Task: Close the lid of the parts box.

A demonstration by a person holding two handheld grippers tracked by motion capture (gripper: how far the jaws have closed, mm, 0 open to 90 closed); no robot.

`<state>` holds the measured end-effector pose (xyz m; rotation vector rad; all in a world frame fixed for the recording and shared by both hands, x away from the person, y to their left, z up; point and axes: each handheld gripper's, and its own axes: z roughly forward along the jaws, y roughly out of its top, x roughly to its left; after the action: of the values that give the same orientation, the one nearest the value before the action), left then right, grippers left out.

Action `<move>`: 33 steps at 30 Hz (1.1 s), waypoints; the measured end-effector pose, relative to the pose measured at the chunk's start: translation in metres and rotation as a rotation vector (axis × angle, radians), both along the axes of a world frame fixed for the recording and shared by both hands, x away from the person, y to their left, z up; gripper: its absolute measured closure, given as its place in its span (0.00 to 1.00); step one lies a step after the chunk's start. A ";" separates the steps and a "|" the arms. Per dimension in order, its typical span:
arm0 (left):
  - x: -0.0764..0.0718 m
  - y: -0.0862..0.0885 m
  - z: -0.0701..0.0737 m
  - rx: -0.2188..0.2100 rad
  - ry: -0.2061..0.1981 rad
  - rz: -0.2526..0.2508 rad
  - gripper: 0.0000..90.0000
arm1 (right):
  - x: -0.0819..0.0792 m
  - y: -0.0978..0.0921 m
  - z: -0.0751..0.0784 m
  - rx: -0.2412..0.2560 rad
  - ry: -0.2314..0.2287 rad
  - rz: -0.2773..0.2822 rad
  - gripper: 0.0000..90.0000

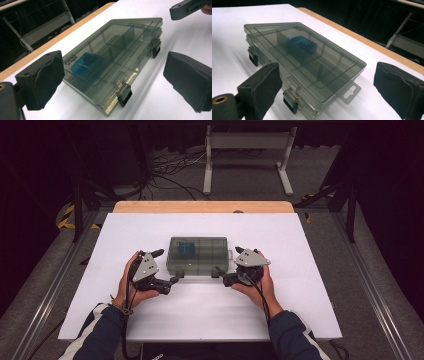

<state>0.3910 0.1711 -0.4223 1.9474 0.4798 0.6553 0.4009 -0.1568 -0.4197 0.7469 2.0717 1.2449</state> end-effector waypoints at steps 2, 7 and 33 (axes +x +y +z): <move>-0.001 0.001 0.000 -0.012 0.002 -0.004 0.05 | 0.000 0.000 0.000 -0.002 0.001 0.004 0.09; -0.004 0.002 0.003 -0.008 -0.004 -0.008 0.05 | -0.003 -0.002 0.003 -0.007 -0.005 0.008 0.09; -0.023 0.018 0.008 -0.010 -0.010 -0.014 0.04 | -0.025 -0.019 0.017 -0.022 -0.046 -0.001 0.08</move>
<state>0.3675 0.1892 -0.4139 1.9352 0.4623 0.6521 0.3763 -0.1757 -0.4024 0.7029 2.0446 1.2258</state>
